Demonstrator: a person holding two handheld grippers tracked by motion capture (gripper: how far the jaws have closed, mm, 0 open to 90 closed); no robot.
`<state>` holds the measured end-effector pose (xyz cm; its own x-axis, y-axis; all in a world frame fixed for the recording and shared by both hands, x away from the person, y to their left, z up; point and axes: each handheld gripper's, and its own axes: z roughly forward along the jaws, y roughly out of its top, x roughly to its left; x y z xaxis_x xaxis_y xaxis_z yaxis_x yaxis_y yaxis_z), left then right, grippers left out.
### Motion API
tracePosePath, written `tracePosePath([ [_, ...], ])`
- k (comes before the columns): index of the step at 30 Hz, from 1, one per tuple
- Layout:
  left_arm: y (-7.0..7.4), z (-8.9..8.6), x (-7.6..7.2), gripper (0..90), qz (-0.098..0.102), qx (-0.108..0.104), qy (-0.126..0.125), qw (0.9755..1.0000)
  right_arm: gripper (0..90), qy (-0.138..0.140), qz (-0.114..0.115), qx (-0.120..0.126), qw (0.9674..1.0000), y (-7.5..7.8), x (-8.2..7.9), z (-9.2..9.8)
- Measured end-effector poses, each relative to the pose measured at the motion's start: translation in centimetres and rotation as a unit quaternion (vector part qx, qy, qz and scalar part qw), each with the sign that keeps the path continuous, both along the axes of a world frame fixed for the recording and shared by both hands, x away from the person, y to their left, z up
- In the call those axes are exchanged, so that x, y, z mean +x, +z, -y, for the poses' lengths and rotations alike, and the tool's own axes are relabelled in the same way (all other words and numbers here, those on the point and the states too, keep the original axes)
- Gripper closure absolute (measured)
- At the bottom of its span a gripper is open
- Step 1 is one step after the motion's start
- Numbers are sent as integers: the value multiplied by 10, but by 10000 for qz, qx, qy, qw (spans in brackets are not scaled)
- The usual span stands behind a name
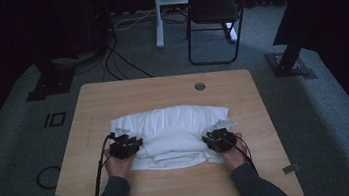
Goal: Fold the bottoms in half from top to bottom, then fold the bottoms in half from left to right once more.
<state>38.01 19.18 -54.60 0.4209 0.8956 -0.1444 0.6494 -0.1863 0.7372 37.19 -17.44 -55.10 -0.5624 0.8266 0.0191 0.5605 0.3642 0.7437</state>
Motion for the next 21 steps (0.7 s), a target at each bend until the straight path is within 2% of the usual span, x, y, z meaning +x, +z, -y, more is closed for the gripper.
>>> tracePosePath([
  [1,1,-4,8,656,-30,-68,194,9998,683,-34,4,8,10000,0,4,-2],
  [2,1,-4,8,648,-30,-68,194,9998,683,-34,4,8,10000,0,4,-2],
  [3,2,-6,12,626,-64,-87,260,9996,683,-111,-3,53,9999,0,11,-4],
  [5,6,-13,19,596,-66,-34,446,9990,683,-141,-3,117,9998,-1,15,-4],
  [10,12,-22,17,551,-29,98,583,9982,682,-133,7,158,9998,-2,15,-3],
  [11,19,-26,13,510,111,27,605,9981,683,-131,10,157,9998,-2,15,-3],
  [12,19,-26,13,487,111,27,605,9981,683,-131,10,157,9998,-2,15,-3],
  [13,28,-27,7,459,324,11,559,9979,683,-140,7,182,9997,-2,15,-2],
  [14,28,-27,7,431,324,11,559,9979,683,-140,7,182,9997,-2,15,-2],
  [15,35,-30,2,393,471,84,575,9972,682,-132,7,195,9997,-3,15,-2],
  [16,35,-30,2,356,471,84,575,9972,682,-132,7,195,9997,-3,15,-2],
  [17,37,-32,1,356,518,121,638,9965,682,-129,7,204,9997,-3,15,-2],
  [18,37,-36,0,271,530,132,750,9957,682,-127,2,228,9997,-3,15,-1],
  [20,36,-39,1,222,496,54,837,9952,682,-130,-1,237,9996,-3,15,-1],
  [21,32,-46,5,169,212,-213,980,9947,682,-131,9,229,9997,-3,15,-2],
])
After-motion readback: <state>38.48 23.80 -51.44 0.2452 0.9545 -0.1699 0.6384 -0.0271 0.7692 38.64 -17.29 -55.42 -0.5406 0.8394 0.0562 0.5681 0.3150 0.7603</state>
